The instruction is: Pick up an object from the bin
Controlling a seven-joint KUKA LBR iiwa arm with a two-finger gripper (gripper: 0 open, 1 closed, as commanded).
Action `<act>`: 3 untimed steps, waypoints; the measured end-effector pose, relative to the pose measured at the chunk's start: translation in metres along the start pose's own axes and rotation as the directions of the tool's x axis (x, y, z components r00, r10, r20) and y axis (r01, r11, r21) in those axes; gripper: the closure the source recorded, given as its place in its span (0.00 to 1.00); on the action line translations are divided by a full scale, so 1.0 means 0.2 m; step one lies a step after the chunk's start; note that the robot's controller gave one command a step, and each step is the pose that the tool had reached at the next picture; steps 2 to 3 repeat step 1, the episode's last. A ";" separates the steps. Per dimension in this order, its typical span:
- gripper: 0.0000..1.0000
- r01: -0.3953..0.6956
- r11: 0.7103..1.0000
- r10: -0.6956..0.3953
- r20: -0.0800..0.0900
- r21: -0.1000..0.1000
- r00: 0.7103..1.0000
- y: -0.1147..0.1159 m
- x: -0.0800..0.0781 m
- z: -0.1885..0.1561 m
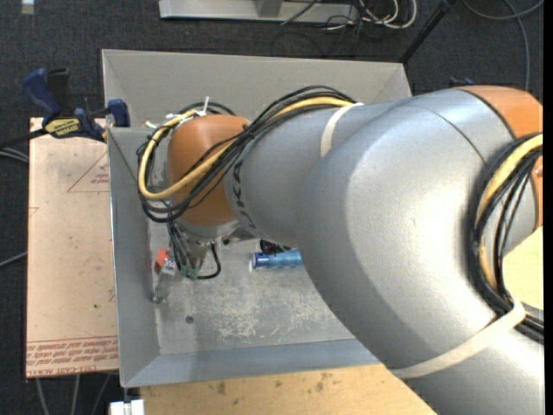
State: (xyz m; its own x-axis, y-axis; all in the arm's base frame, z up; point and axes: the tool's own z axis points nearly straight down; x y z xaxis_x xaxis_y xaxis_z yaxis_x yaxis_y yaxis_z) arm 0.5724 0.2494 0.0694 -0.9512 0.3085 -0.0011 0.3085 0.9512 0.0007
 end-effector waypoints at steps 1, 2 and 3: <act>1.00 0.001 1.000 -0.001 0.000 0.000 1.000 0.00 0.00 -0.01; 1.00 0.001 1.000 -0.001 0.000 0.000 1.000 0.00 0.00 -0.01; 1.00 0.001 1.000 -0.001 0.000 0.000 1.000 0.00 0.00 -0.01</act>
Offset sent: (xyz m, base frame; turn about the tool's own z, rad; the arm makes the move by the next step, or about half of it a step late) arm 0.0000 0.0000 0.0000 0.0000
